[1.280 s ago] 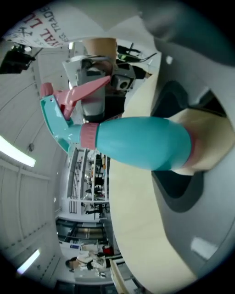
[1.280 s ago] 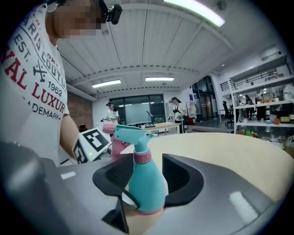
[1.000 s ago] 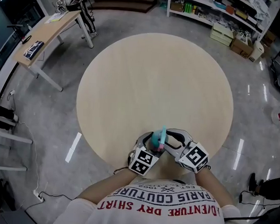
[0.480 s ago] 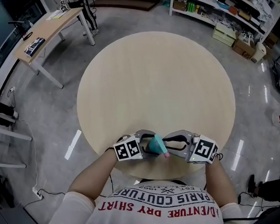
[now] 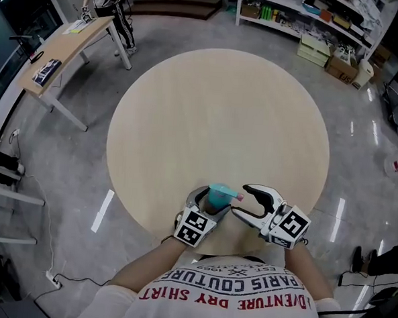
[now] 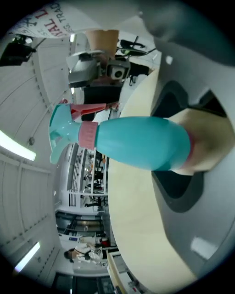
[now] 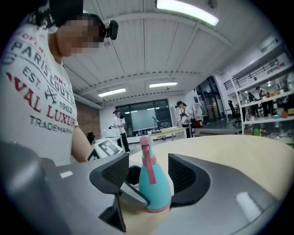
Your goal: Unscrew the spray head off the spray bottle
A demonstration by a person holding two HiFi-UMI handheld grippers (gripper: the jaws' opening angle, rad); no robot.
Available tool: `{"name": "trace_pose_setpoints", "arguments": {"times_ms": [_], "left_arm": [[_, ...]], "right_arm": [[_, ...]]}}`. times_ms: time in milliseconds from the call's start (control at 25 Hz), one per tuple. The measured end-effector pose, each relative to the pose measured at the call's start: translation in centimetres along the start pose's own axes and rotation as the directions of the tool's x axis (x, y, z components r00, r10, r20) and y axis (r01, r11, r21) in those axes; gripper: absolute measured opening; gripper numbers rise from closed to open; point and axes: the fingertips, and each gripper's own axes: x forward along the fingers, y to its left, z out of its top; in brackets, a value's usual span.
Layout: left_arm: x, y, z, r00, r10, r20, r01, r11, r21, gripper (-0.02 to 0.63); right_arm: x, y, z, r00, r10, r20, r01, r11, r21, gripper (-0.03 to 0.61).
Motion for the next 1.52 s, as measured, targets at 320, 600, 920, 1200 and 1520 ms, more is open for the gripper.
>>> {"name": "trace_pose_setpoints", "arguments": {"times_ms": [320,600,920,1200,1520], "left_arm": [[0.9,-1.5,0.4,0.996,0.094,0.001,-0.094,0.994,-0.048,0.354],[0.4,-2.5,-0.1,0.999,-0.039,-0.02,0.04,0.998,0.045,0.354],[-2.9,-5.4,-2.5,0.835,-0.505,-0.218,0.551,0.774,0.313,0.354],[-1.9,-3.0,-1.5,0.94,-0.327,-0.098,0.341,0.915,0.216,0.354],[-0.4,0.2,-0.1,0.993,0.112,0.032,-0.109,0.992,-0.07,0.354]], "right_arm": [[3.5,-0.4,-1.5,0.992,-0.119,-0.046,0.116,0.991,-0.06,0.217],[3.1,1.0,-1.7,0.996,-0.017,-0.091,0.003,0.989,-0.149,0.137],[2.1,5.2,-2.4,0.88,0.399,-0.259,-0.436,0.894,-0.103,0.133],[1.3,2.4,-1.5,0.979,0.152,-0.133,-0.163,0.984,-0.074,0.208],[0.3,-0.5,-1.1,0.994,-0.105,-0.041,0.105,0.994,-0.003,0.224]]}}
